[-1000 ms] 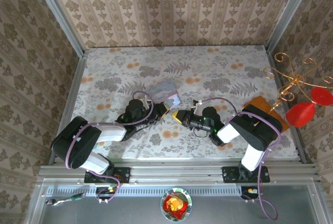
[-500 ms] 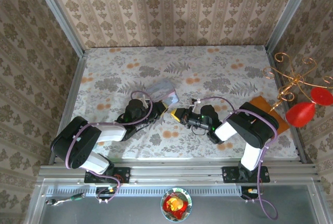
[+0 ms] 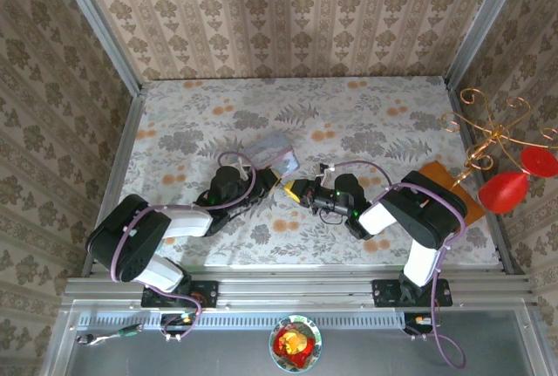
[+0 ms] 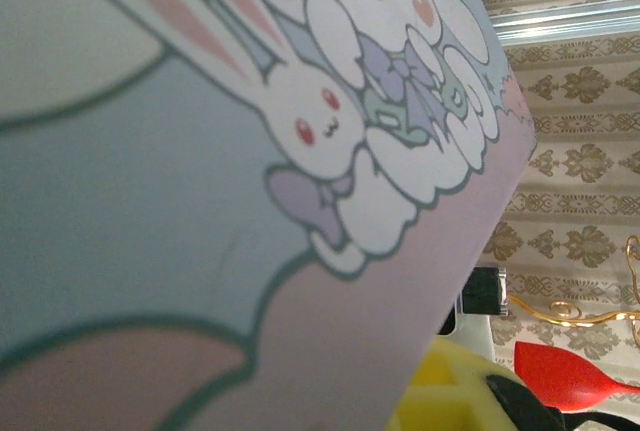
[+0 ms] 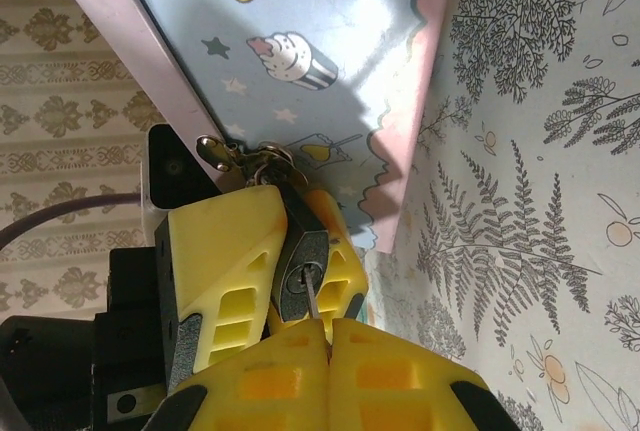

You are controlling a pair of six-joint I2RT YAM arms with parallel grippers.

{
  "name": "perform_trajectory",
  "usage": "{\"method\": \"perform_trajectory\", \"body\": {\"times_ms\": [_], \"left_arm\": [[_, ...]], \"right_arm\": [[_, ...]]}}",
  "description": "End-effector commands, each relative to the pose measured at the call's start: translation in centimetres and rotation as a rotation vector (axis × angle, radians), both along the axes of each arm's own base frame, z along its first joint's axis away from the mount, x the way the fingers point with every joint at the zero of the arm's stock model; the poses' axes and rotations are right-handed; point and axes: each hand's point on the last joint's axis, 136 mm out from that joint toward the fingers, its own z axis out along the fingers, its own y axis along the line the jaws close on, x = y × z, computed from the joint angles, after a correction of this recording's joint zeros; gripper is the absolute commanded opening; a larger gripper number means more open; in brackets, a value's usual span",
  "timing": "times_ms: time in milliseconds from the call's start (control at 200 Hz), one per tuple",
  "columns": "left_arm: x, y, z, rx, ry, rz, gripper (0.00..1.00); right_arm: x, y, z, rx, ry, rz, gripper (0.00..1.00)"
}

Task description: Unlock the padlock with the key

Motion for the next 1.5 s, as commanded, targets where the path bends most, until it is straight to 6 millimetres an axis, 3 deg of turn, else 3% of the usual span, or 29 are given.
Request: {"method": "perform_trajectory", "body": {"times_ms": [0,150,395,730,1005,1265,1495], "left_arm": [[-4.2,-4.6,3.7,-0.132,-0.034,-0.254,0.0],[-4.3,-5.0,4.1,-0.142,-0.038,-0.262,0.0],[-4.3,-4.4,4.0,-0.113,-0.041,-0.249,0.0],[-4.0,-3.9,4.7,-0.107,-0.056,-0.248,0.0],[-4.1,-3.9,4.9,-0.108,-0.062,-0.251,0.0],[-3.6,-4.1,5.0,-0.122,-0.066,-0.236,0.0],[-3.0,-2.9,3.2,-0.041,-0.049,-0.18,0.0]], "right_arm": [[1.5,1.3,3.7,0.077,-0.074,0.004,0.0],[1.9,1.2,3.1,0.07,-0.06,-0.003,0.0],[2.7,-2.6,-0.9,-0.028,0.014,-0.086,0.0],[2.5,-3.5,-3.4,-0.096,0.035,-0.081,0.0],[2.8,-3.2,-3.6,-0.087,0.038,-0.07,0.0],[2.0,-1.2,-2.5,-0.055,0.019,-0.048,0.0],[1.0,-1.8,-2.1,-0.084,0.003,-0.098,0.0]]}}
